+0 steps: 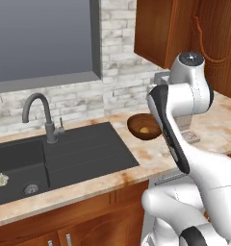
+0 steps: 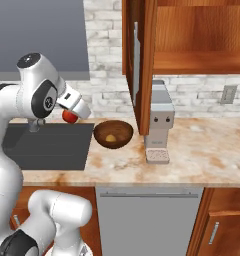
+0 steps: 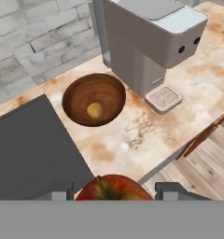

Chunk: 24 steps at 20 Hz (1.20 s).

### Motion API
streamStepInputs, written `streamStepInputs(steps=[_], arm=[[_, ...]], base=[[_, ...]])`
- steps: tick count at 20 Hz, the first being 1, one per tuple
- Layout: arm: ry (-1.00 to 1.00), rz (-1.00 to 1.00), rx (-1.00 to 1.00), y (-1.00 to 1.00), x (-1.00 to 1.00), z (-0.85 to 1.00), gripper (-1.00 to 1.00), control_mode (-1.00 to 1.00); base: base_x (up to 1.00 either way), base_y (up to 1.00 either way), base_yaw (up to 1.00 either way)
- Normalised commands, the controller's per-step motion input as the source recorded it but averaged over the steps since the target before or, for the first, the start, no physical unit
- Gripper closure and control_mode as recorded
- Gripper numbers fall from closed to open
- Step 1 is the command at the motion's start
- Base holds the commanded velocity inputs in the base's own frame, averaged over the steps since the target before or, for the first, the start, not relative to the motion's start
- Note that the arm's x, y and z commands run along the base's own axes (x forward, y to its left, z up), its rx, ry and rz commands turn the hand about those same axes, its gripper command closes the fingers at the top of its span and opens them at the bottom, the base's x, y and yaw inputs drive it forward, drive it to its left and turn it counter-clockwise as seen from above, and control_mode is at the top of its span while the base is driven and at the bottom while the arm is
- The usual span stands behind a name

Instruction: Pick the apples from the cabinet and place them in one bowl. Pick the garlic from the sink and place it in the other bowl.

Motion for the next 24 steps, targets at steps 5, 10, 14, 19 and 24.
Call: streamStepInputs(steps=[5, 10, 14, 19, 24], arm=[[-0.02, 0.0, 0.04, -0.14, 0.54, -0.29, 1.0, -1.0], [-0.02, 0.0, 0.0, -0.13, 0.72, -0.42, 1.0, -1.0], [0.0, 0.01, 0.0, -0.11, 0.72, -0.21, 1.0, -1.0], [0.0, 0.0, 0.0, -0.05, 0.69, -0.3, 1.0, -1.0], [0.04, 0.0, 0.0, -0.07, 0.65, -0.45, 1.0, -1.0]], base=[[0.0, 0.0, 0.0], [0.0, 0.0, 0.0], [0.0, 0.0, 0.0], [0.0, 0.0, 0.0], [0.0, 0.0, 0.0]])
